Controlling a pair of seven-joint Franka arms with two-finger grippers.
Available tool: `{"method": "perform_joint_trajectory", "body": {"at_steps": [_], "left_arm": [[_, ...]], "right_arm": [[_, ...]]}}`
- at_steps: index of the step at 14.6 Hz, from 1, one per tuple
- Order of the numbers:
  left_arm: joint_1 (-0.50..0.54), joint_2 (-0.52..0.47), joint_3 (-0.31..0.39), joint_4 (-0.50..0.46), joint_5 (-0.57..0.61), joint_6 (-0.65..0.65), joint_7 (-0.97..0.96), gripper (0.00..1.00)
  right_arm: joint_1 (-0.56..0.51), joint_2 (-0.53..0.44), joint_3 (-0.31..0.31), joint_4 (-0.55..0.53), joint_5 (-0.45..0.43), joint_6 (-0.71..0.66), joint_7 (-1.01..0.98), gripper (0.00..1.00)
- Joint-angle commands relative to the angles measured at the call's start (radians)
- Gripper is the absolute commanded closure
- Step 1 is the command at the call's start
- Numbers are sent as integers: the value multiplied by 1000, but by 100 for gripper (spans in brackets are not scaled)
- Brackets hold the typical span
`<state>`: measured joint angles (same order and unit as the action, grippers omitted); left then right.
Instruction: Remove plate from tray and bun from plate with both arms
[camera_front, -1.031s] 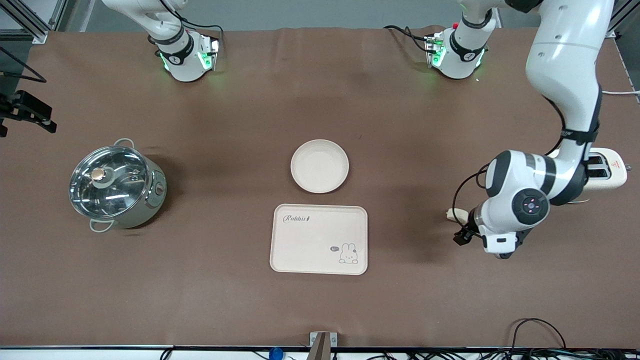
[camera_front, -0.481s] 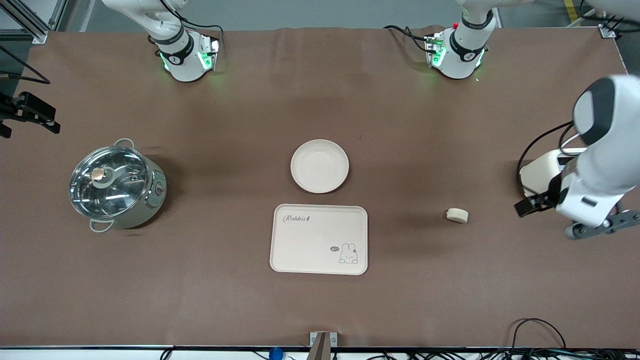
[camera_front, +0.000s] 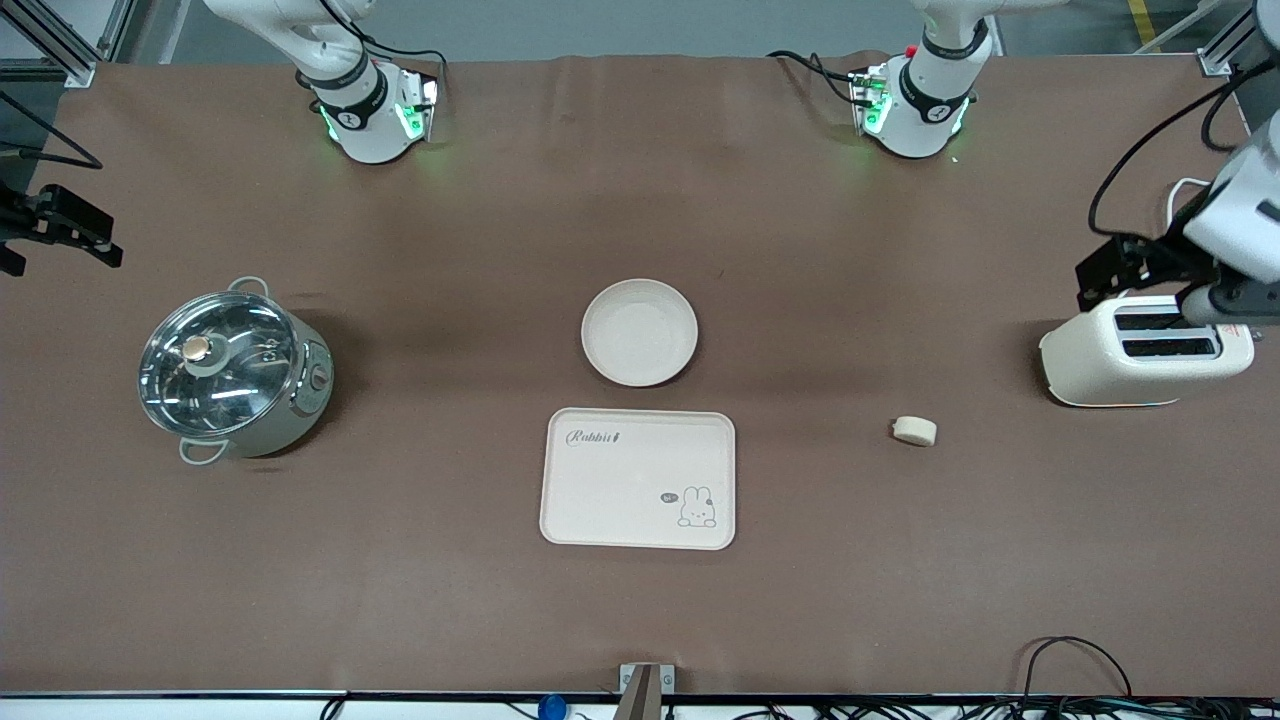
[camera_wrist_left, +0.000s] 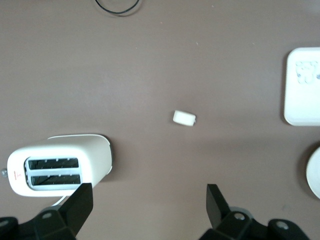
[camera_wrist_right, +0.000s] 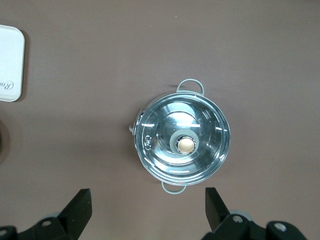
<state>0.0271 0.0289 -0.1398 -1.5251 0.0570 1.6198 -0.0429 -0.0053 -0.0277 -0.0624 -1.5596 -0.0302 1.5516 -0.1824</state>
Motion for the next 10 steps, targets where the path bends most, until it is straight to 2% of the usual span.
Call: {"method": "perform_joint_trajectory", "body": {"at_steps": [1, 4, 10], "left_arm": [[-53, -150, 57, -154, -46, 3, 24, 0], [-70, -225, 57, -214, -58, -36, 26, 0], [-79, -192, 54, -149, -59, -69, 15, 0]], "right_arm": [[4, -9, -2, -11, -7, -4, 17, 0], [2, -9, -2, -11, 7, -1, 17, 0], [2, -9, -2, -10, 9, 5, 17, 0]]}}
